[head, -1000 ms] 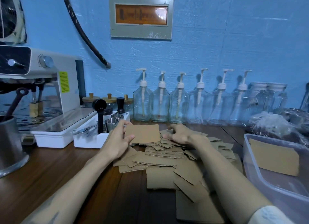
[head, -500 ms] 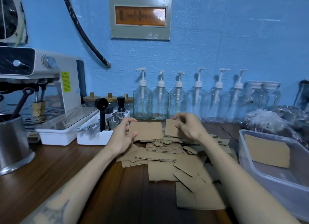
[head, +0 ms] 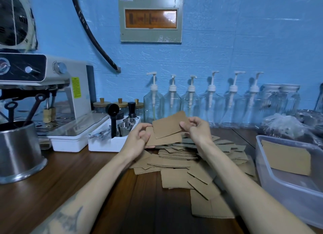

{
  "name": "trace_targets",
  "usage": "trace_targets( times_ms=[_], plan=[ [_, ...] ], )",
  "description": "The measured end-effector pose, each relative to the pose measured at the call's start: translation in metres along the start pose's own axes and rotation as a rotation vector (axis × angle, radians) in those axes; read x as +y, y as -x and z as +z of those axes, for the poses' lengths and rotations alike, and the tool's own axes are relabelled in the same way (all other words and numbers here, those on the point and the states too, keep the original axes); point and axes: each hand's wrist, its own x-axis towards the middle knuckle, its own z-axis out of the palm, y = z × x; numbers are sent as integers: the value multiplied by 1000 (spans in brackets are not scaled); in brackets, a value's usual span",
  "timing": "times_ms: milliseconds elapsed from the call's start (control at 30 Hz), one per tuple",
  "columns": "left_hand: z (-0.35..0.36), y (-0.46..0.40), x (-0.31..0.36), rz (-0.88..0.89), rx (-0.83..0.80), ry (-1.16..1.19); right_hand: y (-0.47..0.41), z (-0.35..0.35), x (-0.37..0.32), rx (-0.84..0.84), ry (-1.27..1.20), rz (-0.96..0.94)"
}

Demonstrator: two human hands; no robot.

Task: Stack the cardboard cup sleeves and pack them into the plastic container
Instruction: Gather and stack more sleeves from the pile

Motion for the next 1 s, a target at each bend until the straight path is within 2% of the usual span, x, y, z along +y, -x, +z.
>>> trace_targets(
  times_ms=[100, 267, 367, 433, 567, 633, 767, 900, 1000],
  plan=[
    [-2, -1, -2, -1, 54, 11, -1, -1, 8, 84, 258, -77],
    [0, -1, -6, 30, 63, -52, 4, -1, 18, -18, 727, -128],
    [3, -1, -10, 30, -12, -135, 7, 1, 18, -62, 989, -224],
    [2, 1, -12, 39, -85, -167, 8, 2, 19, -119, 1046, -261],
    [0, 1, -9, 60, -89, -156, 8, -4, 20, -323, 773, -345],
    [-3, 0, -7, 51, -70, -101, 6, -4, 17, -356, 615, -359],
    [-6, 0, -6, 21, -6, -4, 6, 2, 12, -400, 282, -206],
    [-1, 3, -8, -24, -44, -29, 7, 1, 14, -424, 206, -128],
    [1, 4, -13, -16, -56, -166, 8, 0, 15, -431, 260, -133]
  ],
)
